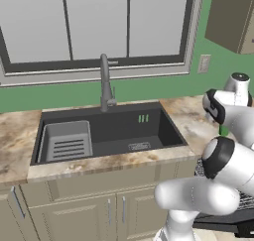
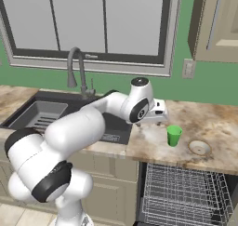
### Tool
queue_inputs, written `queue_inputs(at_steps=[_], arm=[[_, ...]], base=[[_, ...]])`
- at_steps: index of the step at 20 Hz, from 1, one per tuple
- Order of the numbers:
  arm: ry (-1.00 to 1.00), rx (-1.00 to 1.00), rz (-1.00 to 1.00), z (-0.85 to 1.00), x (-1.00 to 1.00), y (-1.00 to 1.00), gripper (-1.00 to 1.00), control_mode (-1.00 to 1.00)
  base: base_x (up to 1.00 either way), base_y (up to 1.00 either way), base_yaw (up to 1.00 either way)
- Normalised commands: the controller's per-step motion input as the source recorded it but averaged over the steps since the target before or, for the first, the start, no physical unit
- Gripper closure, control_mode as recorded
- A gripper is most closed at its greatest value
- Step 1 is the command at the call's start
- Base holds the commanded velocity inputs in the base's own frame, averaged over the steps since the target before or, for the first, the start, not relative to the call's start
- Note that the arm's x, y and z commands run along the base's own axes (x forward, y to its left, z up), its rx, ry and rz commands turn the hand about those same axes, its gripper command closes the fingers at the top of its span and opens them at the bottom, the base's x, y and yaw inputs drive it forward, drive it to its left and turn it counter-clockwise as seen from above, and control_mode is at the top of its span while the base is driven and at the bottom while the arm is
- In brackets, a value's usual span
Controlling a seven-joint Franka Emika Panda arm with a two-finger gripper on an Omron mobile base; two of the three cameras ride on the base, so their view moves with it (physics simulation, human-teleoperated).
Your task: Pick up the cup and bowl from the counter, place them in the dishwasher, and close the dishwasher door.
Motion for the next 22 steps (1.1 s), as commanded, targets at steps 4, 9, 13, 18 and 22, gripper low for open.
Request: queue_inputs(at_steps=[4, 9, 13, 18, 22], arm=[[0.00, 0.00, 0.00, -0.27, 0.00, -0.12, -1.00, -1.00], [0.00, 0.00, 0.00, -0.16, 0.00, -0.17, -1.00, -1.00], [0.00, 0.00, 0.00, -0.13, 0.05, -0.26, -1.00, -1.00], [0.00, 0.00, 0.00, -0.08, 0.21, -0.22, -1.00, -1.00], [0.00, 0.00, 0.00, -0.07, 0.32, -0.17, -1.00, -1.00]], base=[[0.00, 0.00, 0.00], [0.00, 0.00, 0.00], [0.00, 0.00, 0.00], [0.00, 0.00, 0.00], [0.00, 0.00, 0.00]])
